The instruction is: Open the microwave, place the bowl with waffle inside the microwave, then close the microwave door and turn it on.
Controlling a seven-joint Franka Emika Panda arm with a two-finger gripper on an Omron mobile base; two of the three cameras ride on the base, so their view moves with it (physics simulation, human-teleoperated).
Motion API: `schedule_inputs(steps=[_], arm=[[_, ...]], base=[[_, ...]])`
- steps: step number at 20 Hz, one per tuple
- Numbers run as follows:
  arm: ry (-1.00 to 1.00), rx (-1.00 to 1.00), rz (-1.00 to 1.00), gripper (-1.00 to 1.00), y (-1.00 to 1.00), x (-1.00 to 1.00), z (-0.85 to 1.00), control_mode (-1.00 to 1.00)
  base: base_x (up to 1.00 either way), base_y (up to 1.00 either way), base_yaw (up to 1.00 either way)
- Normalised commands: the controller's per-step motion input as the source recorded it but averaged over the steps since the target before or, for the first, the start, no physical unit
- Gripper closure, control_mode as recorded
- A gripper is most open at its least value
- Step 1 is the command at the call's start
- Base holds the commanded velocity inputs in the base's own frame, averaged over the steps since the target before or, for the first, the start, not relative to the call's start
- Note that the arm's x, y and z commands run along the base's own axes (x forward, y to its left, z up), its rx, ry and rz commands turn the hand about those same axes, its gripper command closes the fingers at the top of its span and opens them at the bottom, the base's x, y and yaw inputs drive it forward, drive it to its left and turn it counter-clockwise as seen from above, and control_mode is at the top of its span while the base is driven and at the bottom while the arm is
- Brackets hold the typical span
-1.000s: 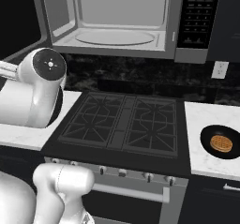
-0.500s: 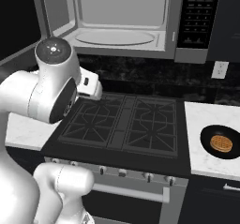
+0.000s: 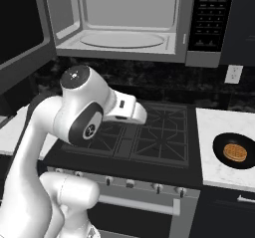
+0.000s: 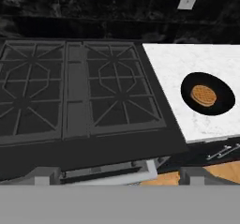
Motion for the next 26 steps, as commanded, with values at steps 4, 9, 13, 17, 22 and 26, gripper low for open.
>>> schedule_inputs(steps=[4, 9, 13, 17, 22, 26], arm=[[0.24, -0.17, -0.31, -1.0, -1.0, 0.25, -0.27, -1.0], [0.23, -0.08, -0.23, -1.0, -1.0, 0.31, -0.35, -1.0], [0.17, 0.0, -0.15, -1.0, -1.0, 0.42, -0.38, -1.0], [0.07, 0.11, -0.01, -1.0, -1.0, 0.41, -0.32, -1.0], [0.0, 0.1, 0.1, -1.0, -0.82, 0.06, -0.13, -1.0], [0.0, 0.06, 0.11, -1.0, -0.51, 0.13, -0.09, -1.0]], base=[[0.0, 0.0, 0.0], [0.0, 0.0, 0.0], [0.0, 0.0, 0.0], [0.0, 0.0, 0.0], [0.0, 0.0, 0.0], [0.0, 0.0, 0.0]])
